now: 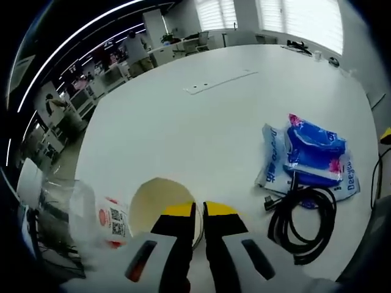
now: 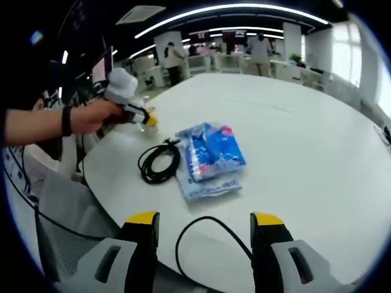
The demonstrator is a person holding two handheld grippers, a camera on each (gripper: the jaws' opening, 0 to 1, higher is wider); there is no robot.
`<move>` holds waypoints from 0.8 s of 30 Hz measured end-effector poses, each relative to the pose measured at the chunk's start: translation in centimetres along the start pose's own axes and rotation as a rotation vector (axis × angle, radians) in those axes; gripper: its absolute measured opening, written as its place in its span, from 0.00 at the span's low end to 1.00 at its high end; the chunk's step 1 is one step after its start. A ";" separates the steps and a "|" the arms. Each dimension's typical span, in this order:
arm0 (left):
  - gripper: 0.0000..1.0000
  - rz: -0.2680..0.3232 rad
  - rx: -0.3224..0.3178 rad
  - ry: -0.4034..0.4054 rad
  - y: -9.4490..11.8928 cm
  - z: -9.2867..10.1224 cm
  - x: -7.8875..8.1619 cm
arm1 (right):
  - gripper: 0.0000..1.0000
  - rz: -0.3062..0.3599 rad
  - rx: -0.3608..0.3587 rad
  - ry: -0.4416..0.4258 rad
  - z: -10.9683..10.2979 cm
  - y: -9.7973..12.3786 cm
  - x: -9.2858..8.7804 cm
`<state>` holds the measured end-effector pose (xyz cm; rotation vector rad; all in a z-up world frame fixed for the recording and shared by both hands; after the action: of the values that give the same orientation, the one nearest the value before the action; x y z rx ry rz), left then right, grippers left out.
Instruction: Arrange the tabletop items into an orderly group along one side of the table until the central work area is clear of visible clutter.
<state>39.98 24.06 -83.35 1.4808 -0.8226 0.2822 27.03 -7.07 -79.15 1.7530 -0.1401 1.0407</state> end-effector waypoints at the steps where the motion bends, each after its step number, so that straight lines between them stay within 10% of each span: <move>1: 0.01 0.001 0.002 0.000 0.0 -0.2 0.1 | 0.61 -0.001 0.001 0.001 -0.1 0.0 0.1; 24: 0.14 0.078 -0.003 -0.040 0.9 -0.3 2.6 | 0.61 0.001 0.014 0.007 -0.7 -0.3 0.4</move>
<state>41.33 23.61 -80.95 1.4576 -0.9135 0.3104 27.02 -6.19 -79.01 1.7622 -0.1288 1.0509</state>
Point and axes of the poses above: the point that each gripper's makers call its tool centre point, and the gripper's own axes: y roughly backward along the fingers, z roughly to its right, x roughly out of its top, the point moved 1 cm from there along y, roughly backward along the fingers, and after that the axes turned 5 degrees about -x, right-handed, at the moved point
